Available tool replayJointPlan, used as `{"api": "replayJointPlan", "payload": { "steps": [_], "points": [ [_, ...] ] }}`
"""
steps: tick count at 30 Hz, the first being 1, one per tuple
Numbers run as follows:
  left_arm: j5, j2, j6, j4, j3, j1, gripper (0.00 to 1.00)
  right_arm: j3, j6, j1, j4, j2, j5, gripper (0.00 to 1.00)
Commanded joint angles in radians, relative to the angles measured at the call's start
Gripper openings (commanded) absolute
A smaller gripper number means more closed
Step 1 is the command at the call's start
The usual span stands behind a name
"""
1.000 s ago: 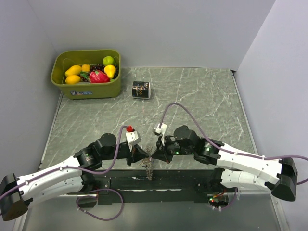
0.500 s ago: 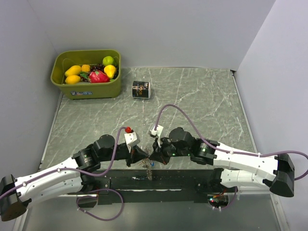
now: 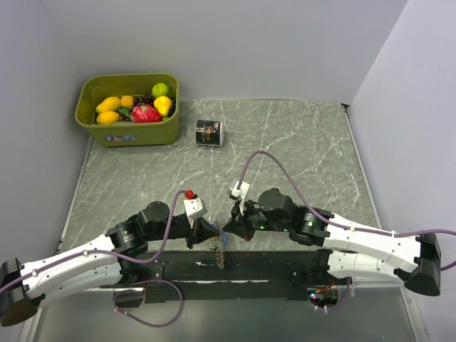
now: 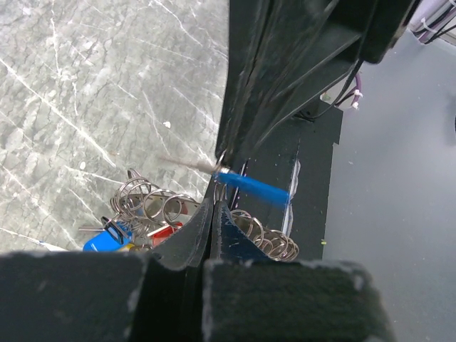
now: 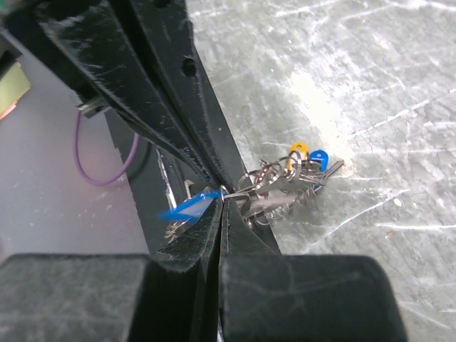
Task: Put the keys on the keyring
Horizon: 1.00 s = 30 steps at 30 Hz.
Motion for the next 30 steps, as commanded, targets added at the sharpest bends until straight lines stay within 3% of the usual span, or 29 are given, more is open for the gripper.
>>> {"api": "replayJointPlan", "payload": {
  "steps": [1, 20, 30],
  "points": [
    [-0.008, -0.011, 0.002, 0.038, 0.013, -0.008, 0.01, 0.015, -0.002, 0.008, 0.038, 0.027, -0.011, 0.0],
    [-0.045, -0.027, 0.005, 0.008, 0.024, -0.022, 0.01, -0.064, -0.007, 0.022, 0.032, -0.059, -0.053, 0.0],
    [-0.046, -0.037, 0.011, 0.02, 0.017, -0.031, 0.01, -0.043, -0.006, 0.036, 0.038, -0.001, -0.033, 0.0]
  ]
}}
